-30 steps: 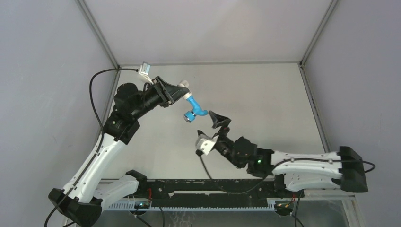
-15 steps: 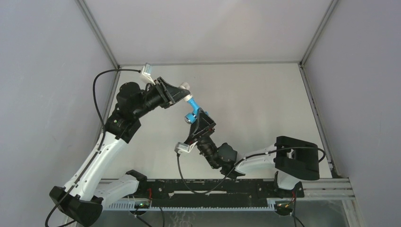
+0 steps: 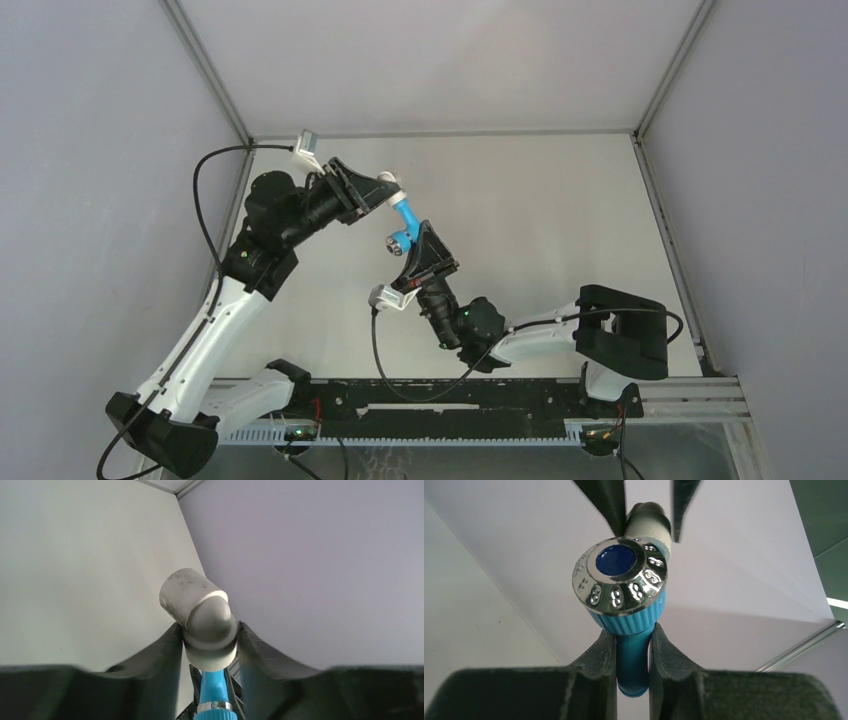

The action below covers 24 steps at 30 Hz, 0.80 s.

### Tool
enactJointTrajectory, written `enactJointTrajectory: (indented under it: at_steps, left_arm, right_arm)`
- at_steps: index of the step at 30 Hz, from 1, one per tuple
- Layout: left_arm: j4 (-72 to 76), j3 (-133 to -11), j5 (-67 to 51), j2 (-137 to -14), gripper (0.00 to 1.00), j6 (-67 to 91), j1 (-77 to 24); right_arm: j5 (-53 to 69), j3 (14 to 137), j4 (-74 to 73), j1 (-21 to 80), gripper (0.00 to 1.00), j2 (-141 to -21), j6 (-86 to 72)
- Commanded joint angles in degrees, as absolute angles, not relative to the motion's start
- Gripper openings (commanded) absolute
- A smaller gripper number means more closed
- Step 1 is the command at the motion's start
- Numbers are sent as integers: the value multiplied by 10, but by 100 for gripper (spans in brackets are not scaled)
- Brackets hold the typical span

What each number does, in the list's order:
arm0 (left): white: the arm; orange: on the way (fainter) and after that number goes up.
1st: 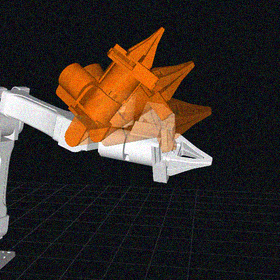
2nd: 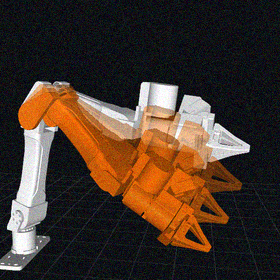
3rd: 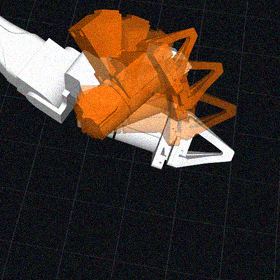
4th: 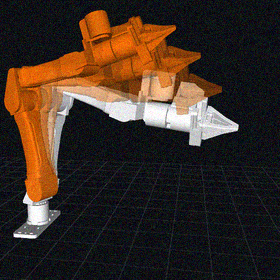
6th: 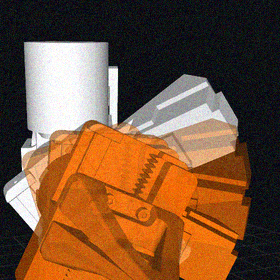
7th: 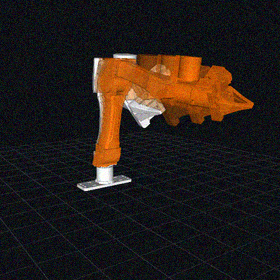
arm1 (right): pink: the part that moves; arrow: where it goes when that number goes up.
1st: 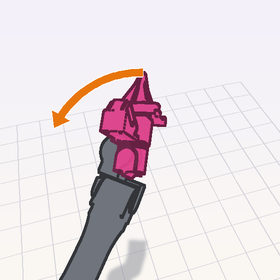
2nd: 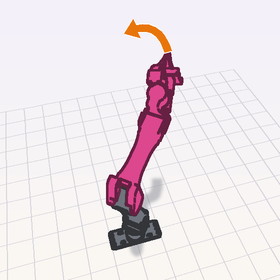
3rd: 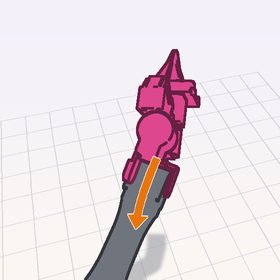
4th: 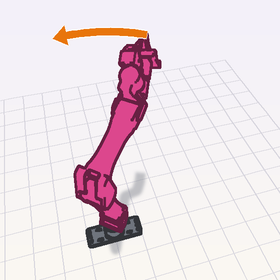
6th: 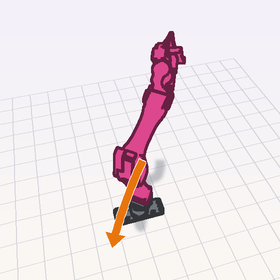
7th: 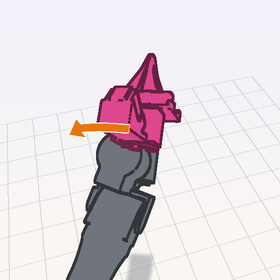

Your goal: Install the water faucets

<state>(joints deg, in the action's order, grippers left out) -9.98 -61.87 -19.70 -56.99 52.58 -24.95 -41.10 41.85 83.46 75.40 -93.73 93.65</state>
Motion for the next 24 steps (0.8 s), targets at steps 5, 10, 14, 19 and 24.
enactJointTrajectory:
  at_steps: [5,10,14,19,24]
  left_arm:
    - [-113,-666,-262,-570,73,530,-256]
    - [-144,-686,-271,-588,71,521,-256]
    - [-172,-699,-266,-606,68,513,-256]
    - [-193,-712,-252,-616,49,506,-254]
    - [-194,-710,-251,-619,15,506,-252]
  right_arm:
    - [-398,442,872,747,0,-954,946]
    - [-384,442,872,748,0,-961,961]
    - [-370,441,873,754,0,-962,975]
    - [-358,433,873,760,0,-970,994]
    - [-355,422,873,767,0,-962,985]
